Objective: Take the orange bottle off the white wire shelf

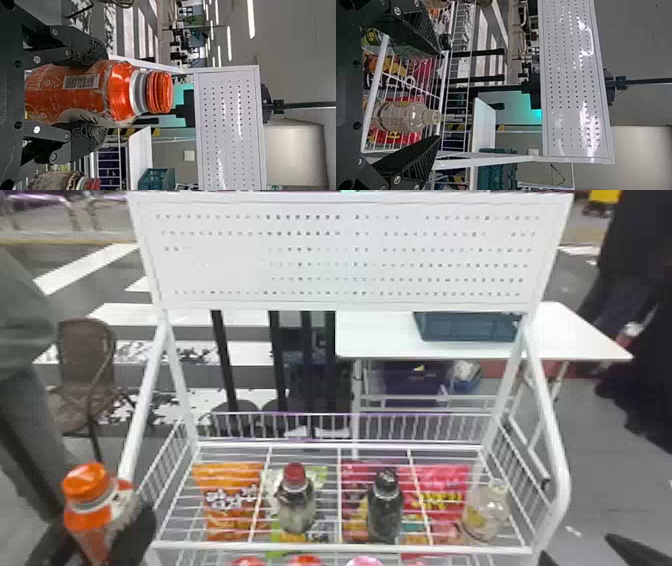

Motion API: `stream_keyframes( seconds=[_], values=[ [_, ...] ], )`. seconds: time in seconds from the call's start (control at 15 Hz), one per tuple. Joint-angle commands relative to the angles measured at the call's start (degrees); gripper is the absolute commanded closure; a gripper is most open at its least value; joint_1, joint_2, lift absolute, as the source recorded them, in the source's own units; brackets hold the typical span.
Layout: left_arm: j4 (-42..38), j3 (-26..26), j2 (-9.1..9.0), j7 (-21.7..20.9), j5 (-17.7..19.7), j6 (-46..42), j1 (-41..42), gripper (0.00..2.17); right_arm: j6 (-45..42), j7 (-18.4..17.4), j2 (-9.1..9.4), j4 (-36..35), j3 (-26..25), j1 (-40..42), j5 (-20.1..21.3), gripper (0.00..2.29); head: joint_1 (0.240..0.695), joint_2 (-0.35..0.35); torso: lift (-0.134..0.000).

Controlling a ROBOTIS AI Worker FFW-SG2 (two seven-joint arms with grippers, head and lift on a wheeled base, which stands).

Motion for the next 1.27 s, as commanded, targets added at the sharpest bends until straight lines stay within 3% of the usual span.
stream_keyframes(
  seconds=[0.0, 1.2],
  values=[
    [0.53, 1.18, -0.96, 0.05, -0.02, -0.11, 0.15, 0.71, 0.02, 0.17, -0.30, -0.13, -0.25, 0.31, -0.22, 0.14, 0.499, 0.000, 0.000],
    [0.09, 2.94, -1.49, -0.03, 0.16, -1.17, 0.76, 0.71, -0.16, 0.43, 0.32, -0.48, -0.51, 0.66, -0.48, 0.14, 0.499, 0.000, 0.000]
  ],
)
